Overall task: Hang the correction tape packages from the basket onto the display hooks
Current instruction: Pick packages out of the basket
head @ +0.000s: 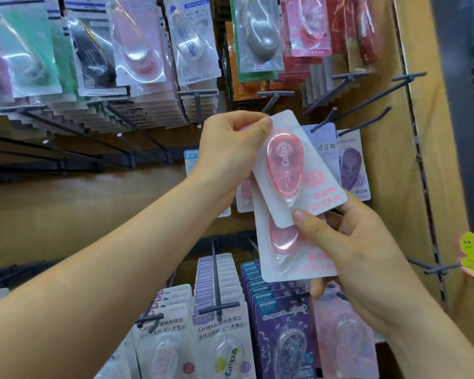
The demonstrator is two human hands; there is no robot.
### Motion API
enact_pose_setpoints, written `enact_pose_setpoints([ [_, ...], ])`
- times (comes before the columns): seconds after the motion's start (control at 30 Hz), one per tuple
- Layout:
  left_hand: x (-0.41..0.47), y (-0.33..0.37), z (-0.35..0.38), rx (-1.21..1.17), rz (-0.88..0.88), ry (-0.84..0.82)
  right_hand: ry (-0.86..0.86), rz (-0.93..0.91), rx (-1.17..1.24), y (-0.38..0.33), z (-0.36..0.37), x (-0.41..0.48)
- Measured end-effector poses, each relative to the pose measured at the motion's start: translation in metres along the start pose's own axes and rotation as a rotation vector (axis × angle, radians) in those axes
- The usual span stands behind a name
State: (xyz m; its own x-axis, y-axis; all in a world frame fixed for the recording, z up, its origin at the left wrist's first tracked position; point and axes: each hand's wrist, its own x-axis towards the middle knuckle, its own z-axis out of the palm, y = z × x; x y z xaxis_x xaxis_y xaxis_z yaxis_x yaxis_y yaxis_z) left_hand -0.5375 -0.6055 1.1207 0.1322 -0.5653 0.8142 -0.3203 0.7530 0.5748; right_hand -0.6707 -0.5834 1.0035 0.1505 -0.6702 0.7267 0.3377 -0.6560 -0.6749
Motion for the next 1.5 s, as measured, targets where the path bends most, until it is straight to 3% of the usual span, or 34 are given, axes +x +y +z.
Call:
enact_pose_setpoints([
  [0.27,0.009,0.005,-0.004,0.036,-0.09,-0.091,0.16,0.038,0.009,0.001,-0.003,-0.003],
  [0.4,0.008,0.005,-0.003,-0.101,-0.265,-0.157,0.196,0.061,-0.023,0.0,-0.007,-0.001],
  [0.5,0.009,0.006,0.0,-0.19,-0.399,-0.141,0.2,0.064,-0.036,0.002,-0.011,0.001],
  [0.67,0.008,0.008,0.005,-0.171,-0.443,-0.113,0.189,0.063,-0.049,0.005,-0.01,0.004],
  [0.77,-0.003,0.003,0.003,-0.212,-0.407,-0.084,0.214,0.061,-0.068,0.007,-0.012,0.005],
  [0.97,-0.034,-0.013,-0.01,-0.068,-0.113,-0.096,0.222,0.053,-0.067,0.013,-0.007,0.007],
  [1.13,-0.023,-0.015,-0.017,0.109,-0.099,-0.104,0.171,0.023,-0.083,0.005,-0.011,0.004],
  [1.33,0.003,-0.037,-0.021,0.319,-0.096,-0.053,0.408,-0.188,-0.237,0.014,-0.025,0.005],
  [1.5,0.027,-0.062,-0.016,0.566,-0.059,-0.042,0.454,-0.285,-0.104,0.007,-0.025,0.004],
])
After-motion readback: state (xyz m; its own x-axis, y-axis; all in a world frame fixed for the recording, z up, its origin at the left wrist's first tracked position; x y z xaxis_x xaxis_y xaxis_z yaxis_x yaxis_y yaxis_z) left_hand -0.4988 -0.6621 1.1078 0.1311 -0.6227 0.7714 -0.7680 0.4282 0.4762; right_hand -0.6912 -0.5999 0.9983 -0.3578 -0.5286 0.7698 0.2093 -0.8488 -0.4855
